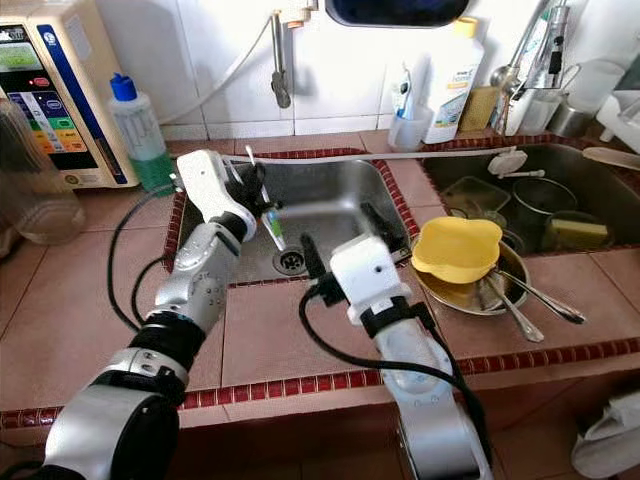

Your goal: Kitchen organization

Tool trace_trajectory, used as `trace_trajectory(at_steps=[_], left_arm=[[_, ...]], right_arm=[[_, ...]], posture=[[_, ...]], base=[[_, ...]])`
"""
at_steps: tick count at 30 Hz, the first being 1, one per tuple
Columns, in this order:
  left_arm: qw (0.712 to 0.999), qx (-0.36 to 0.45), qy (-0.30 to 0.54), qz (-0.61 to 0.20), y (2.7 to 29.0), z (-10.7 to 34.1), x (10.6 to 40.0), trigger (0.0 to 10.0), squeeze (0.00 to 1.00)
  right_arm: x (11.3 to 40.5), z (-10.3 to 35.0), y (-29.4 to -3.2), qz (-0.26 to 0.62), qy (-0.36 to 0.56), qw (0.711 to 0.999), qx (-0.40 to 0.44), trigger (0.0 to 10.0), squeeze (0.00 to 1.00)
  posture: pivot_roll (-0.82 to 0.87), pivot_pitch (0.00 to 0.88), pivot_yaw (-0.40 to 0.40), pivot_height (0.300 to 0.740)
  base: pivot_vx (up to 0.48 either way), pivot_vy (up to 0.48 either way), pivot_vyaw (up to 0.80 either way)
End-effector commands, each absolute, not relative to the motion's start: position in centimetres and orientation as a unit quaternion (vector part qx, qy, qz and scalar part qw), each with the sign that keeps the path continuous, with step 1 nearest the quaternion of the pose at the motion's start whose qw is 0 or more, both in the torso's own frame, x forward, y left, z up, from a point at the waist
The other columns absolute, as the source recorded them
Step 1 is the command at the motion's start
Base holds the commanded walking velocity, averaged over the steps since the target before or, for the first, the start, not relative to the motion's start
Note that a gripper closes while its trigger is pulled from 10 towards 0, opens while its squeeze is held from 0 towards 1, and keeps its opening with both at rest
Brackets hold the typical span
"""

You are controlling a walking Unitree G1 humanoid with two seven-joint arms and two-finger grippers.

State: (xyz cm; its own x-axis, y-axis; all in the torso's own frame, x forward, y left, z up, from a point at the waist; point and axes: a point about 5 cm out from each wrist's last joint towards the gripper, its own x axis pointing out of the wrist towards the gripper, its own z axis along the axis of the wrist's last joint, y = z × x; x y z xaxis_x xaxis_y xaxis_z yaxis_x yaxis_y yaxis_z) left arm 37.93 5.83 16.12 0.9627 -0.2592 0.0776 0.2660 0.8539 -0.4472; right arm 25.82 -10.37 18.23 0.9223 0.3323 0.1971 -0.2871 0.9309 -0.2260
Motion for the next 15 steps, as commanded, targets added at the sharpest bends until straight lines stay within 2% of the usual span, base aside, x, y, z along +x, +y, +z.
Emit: trace_trajectory(at_steps=[1,7,8,9,10,15], left_arm=[[0.962,-0.226,-0.015,-0.150,5.5,16.3,38.0,10.0,0.00],[0.961,-0.225,-0.009,-0.160,4.7,15.4,37.7,10.0,0.00],[0.962,-0.214,-0.010,-0.167,4.4,15.3,37.6,10.0,0.23],[0.962,-0.214,-0.010,-0.167,4.4,15.3,37.6,10.0,0.23],[0.962,-0.213,-0.010,-0.172,4.3,15.2,37.5,10.0,1.00],[0.962,-0.208,-0.007,-0.175,4.1,14.8,37.4,10.0,1.00]], right_arm=[[25.9,19.1,-10.7,0.152,-0.120,0.979,-0.063,10.0,1.00],[25.8,19.5,-10.2,0.164,-0.095,0.982,0.007,10.0,1.00],[25.8,19.9,-10.1,0.165,-0.095,0.982,0.012,10.0,1.00],[25.8,19.9,-10.1,0.165,-0.095,0.982,0.012,10.0,1.00],[25.8,20.0,-10.1,0.167,-0.094,0.981,0.012,10.0,1.00],[25.6,19.8,-10.0,0.179,-0.073,0.981,0.011,10.0,1.00]], posture=[[0.04,0.000,0.038,0.740],[0.03,0.000,0.033,0.740],[0.03,0.000,0.034,0.740],[0.03,0.000,0.034,0.740],[0.02,0.000,0.034,0.740],[0.01,0.000,0.035,0.740]], base=[[0.000,0.000,0.00],[0.000,0.000,0.00],[0.000,0.000,0.00],[0.000,0.000,0.00],[0.000,0.000,0.00],[0.000,0.000,0.00]])
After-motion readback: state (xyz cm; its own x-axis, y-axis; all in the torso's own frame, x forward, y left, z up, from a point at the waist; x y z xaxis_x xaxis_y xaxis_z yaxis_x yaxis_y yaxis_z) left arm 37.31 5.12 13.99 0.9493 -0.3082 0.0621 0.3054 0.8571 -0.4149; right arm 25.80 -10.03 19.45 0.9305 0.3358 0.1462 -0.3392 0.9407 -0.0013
